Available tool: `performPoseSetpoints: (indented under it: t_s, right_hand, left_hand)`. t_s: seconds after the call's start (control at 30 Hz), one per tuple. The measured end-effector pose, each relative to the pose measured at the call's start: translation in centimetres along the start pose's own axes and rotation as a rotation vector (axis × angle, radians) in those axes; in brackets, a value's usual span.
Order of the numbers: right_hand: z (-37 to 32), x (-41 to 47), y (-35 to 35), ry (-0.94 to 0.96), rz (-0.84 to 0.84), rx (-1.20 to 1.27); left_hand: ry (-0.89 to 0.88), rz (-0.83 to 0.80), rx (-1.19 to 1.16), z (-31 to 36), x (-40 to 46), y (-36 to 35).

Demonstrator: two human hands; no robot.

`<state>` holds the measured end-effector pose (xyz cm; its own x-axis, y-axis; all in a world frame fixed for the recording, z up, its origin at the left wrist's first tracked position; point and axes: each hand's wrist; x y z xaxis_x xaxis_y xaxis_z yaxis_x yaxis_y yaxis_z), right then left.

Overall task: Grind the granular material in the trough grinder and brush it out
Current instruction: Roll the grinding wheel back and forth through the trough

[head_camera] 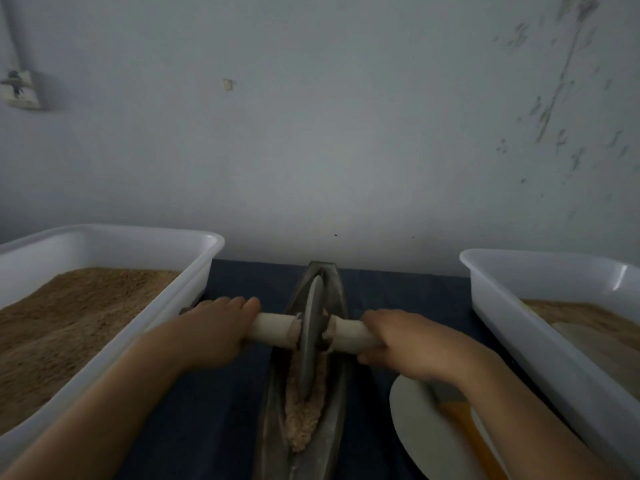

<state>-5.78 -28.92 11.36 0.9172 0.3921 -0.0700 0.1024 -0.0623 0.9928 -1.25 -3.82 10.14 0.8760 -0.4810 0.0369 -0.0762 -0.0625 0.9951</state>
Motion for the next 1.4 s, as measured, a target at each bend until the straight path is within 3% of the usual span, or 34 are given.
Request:
performPoseSetpoints:
  t_s: [0.27,0.4,0.6,0.83,1.0,1.1,1.4]
  right_hand:
    - [2.3,3.1,-2.6,-0.019,0.393,-0.216]
    - [2.2,3.5,-3.2,-0.045,0.483,-0.297]
    - [1.0,1.8,-2.1,-0.015,0.282,-0.198]
    - [-1.3,-1.6,0.7,0.017,-0.091,-0.037]
    - [-1.5,-2.1,1.1,0.014,-0.140,0.000]
    - [-1.0,-0.6,0.4,0.015,0.001,-0.078]
    - [2.2,3.2,-2.6,-0.034,0.366,-0.212]
  left_hand:
    - [0.107,0.361,0.060,-0.2,2.5,-3.3]
    - [0.134,0.420,0.048,0.1,2.8,-3.7]
    - [0.061,0.230,0.070,-0.3,1.1,-2.1]
    - [-0.016,-0.229,0.003,0.3,-1.5,1.8]
    - [-0.050,-0.301,-0.060,-0.1,-1.5,2.0]
    - [-0.020,-0.216,-0.097,-0.2,-0.7,0.9]
    - [0.100,0.306,0.073,-0.1,2.6,-2.5]
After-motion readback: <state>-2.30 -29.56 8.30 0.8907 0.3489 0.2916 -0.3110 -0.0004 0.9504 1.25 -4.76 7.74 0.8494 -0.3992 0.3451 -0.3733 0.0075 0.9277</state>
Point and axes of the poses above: each hand's wrist, its own x-axis towards the middle knuckle, its own y-axis out of the back of the hand, z = x × y, and after that the axes turned 4 degrees about y, right-handed
